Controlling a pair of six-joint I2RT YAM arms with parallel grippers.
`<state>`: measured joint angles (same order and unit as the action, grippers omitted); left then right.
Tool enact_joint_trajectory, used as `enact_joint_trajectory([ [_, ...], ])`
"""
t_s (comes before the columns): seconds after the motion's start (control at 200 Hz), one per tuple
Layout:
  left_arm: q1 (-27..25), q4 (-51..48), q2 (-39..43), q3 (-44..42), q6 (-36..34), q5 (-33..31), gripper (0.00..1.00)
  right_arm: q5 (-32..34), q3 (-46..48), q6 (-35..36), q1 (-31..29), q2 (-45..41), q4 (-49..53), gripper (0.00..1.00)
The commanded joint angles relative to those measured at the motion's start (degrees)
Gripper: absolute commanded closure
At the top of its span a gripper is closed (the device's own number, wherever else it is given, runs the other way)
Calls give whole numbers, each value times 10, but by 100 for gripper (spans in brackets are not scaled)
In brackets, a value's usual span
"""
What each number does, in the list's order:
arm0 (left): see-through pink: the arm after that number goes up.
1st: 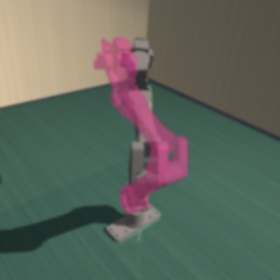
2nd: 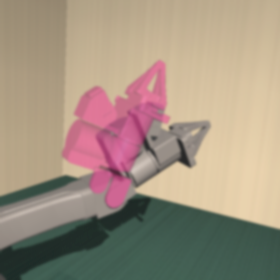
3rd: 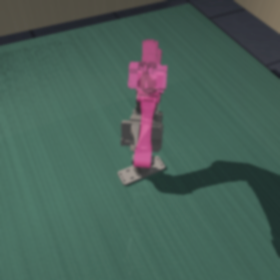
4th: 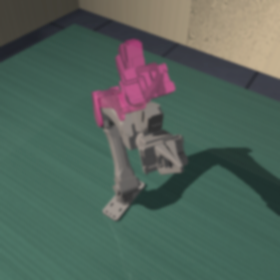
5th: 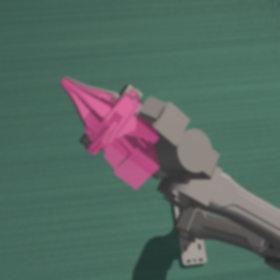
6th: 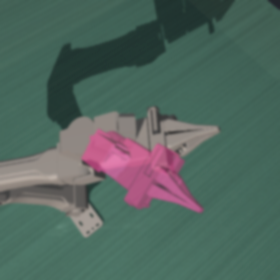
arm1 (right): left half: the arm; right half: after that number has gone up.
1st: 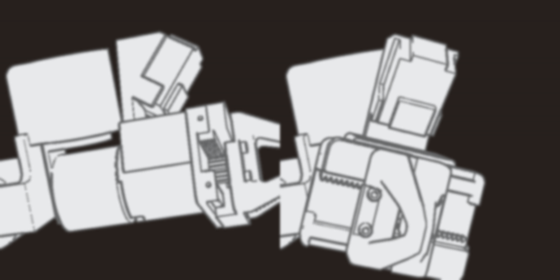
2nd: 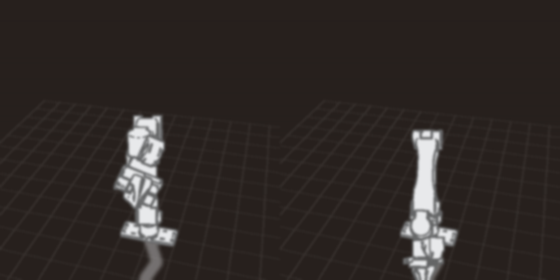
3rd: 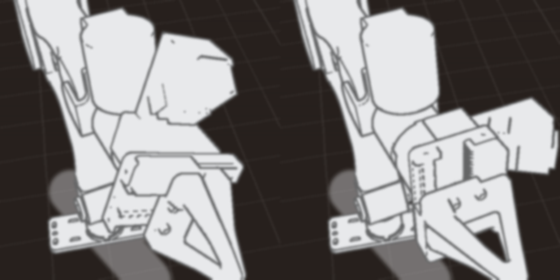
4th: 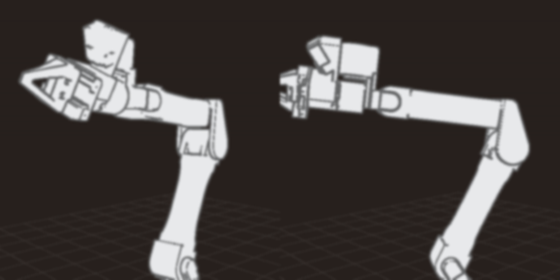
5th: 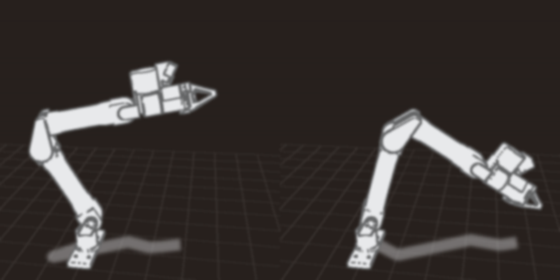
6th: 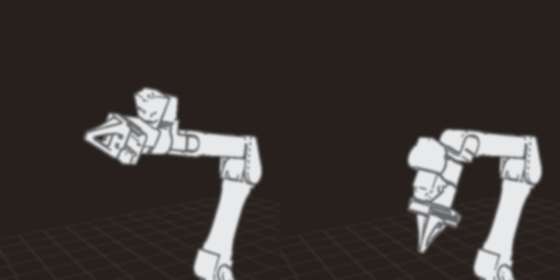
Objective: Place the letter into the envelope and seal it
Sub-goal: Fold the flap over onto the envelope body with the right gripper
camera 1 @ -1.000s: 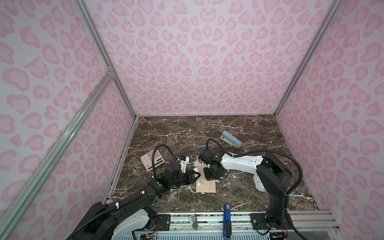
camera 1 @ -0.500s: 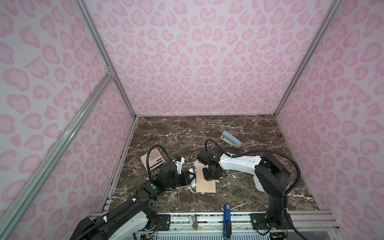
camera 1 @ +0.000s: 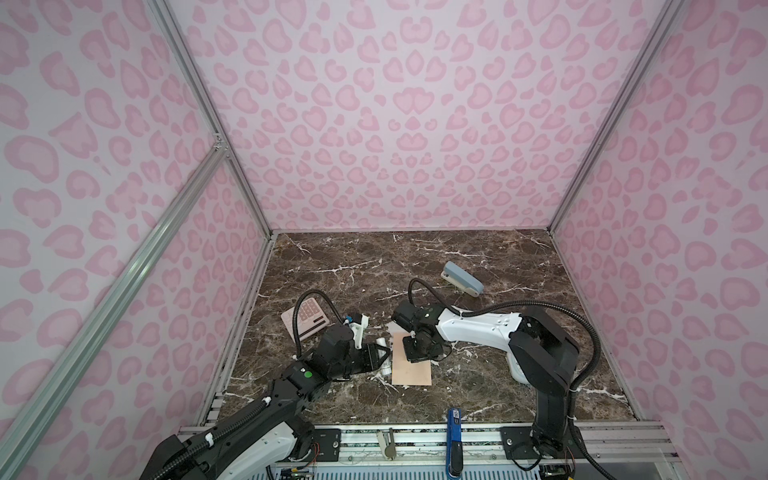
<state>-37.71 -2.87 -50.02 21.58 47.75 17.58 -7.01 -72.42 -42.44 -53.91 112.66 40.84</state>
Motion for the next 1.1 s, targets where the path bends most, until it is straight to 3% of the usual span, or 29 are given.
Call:
enact_joint_trajectory([
  [0.0, 1, 8, 3, 4, -7, -4, 88, -39, 23, -5, -5, 70, -6, 62],
  [0.2, 1, 7, 6, 1, -6, -5, 88, -40, 19, -3, -5, 70, -5, 64],
  [0.34, 1, 5, 8, 2, -7, -6, 88, -39, 22, 2, -2, 62, -3, 78],
  [0.545, 1, 3, 9, 1, -6, -6, 88, -39, 24, 9, 1, 53, -2, 83],
  [0.69, 1, 4, 10, 0, -7, -6, 88, -43, 23, 9, 1, 58, -4, 94],
  [0.785, 1, 3, 9, 1, -7, -6, 88, -47, 21, 7, 0, 63, -4, 92],
  [0.935, 1, 4, 11, 0, -6, -7, 88, -50, 16, -1, -2, 67, -8, 77],
  [1.095, 1, 3, 13, 0, -6, -7, 88, -53, 17, -8, -3, 67, -16, 72],
])
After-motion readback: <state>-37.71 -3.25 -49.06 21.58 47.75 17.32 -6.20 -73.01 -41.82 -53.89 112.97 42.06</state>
